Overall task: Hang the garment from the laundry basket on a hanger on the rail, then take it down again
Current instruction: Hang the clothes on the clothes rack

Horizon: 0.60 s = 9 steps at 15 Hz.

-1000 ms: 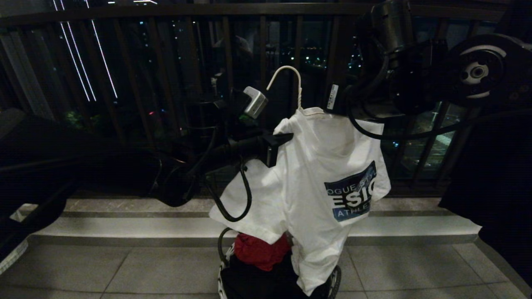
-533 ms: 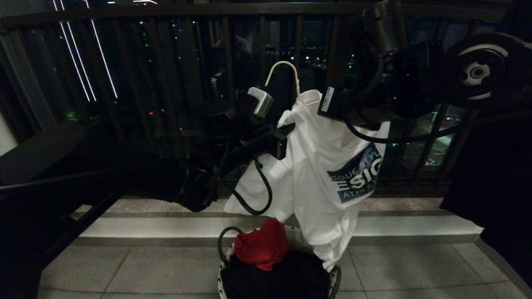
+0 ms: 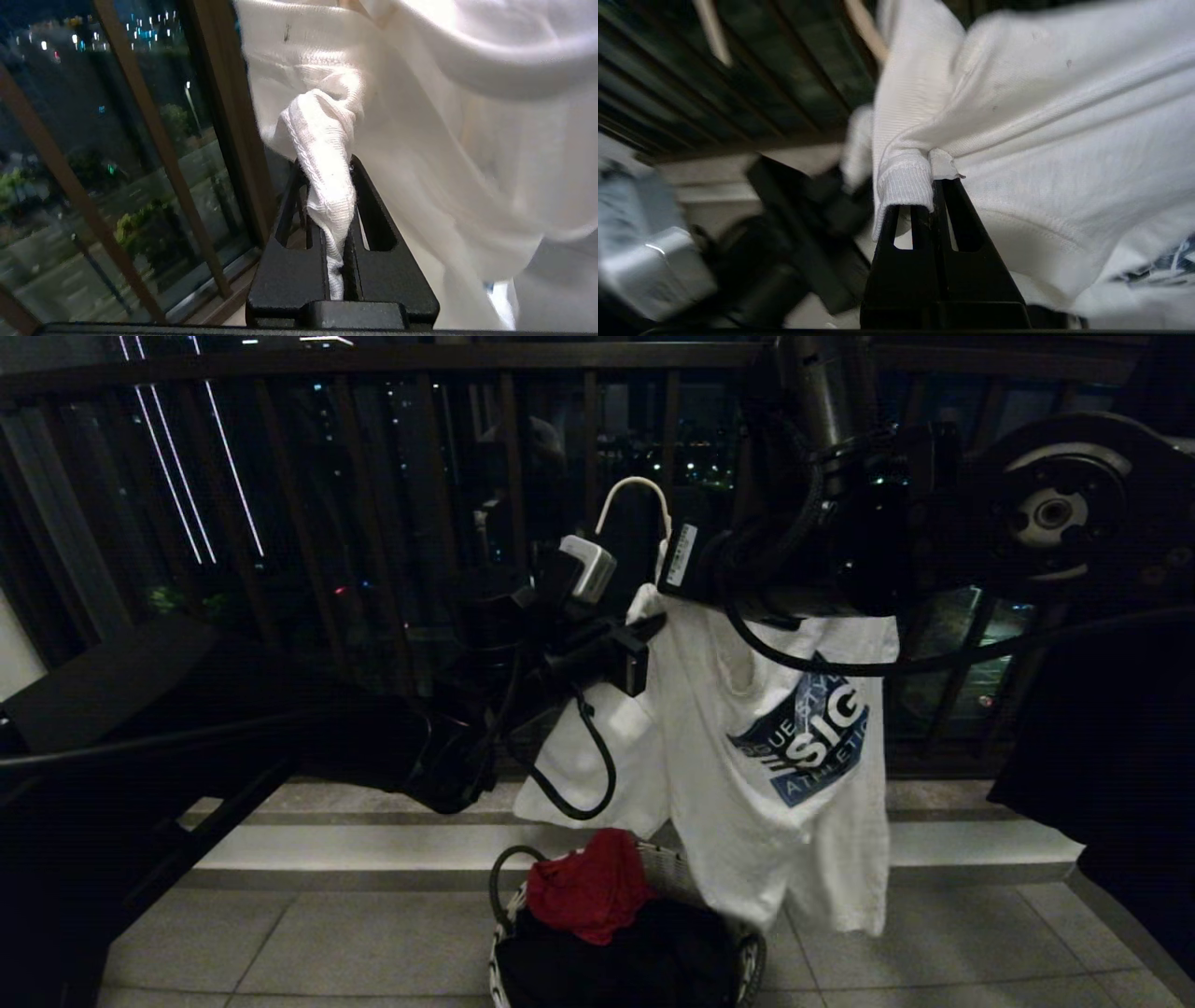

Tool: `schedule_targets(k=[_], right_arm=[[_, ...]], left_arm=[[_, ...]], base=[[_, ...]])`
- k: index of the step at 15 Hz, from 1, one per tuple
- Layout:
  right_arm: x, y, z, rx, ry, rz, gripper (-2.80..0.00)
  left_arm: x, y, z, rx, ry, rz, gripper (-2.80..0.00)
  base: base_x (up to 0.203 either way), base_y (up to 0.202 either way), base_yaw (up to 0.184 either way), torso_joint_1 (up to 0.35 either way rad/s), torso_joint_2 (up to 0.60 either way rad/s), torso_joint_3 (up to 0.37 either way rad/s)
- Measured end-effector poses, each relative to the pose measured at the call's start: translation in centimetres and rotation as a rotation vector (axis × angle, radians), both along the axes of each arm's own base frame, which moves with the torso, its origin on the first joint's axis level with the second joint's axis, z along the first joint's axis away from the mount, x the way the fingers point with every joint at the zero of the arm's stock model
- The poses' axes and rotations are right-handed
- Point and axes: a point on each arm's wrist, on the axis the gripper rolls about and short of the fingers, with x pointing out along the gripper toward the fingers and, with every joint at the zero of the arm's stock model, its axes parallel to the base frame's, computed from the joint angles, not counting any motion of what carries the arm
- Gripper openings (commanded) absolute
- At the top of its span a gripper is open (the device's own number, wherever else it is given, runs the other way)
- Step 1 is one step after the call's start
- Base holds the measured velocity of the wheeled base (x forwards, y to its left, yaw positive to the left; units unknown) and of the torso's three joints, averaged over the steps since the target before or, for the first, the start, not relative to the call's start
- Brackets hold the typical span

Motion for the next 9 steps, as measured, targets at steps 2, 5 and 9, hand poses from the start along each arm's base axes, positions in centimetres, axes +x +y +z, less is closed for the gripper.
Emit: schedule_targets(k=[2, 5, 9], right_arm=[[0.0, 0.2, 0.6, 0.012, -0.048, 0.013, -2.80], [0.0, 0.2, 0.7, 0.011, -0.056, 0.015, -2.80], [-0.2, 0.1, 1.4, 0.016, -0.104, 0.024, -2.80]], left_arm=[[-0.3, 0.0, 0.1, -0.022, -0.032, -0.005, -2.80], [-0.4, -0.1, 0.1, -0.029, -0.020, -0.012, -2.80], [-0.6, -0.1, 0.1, -0.034, -0.012, -0.017, -2.80]], base=[[0.000, 0.000, 0.000, 0.000, 0.00, 0.000], [0.000, 0.000, 0.000, 0.000, 0.00, 0.000], [0.000, 0.000, 0.000, 0.000, 0.00, 0.000]])
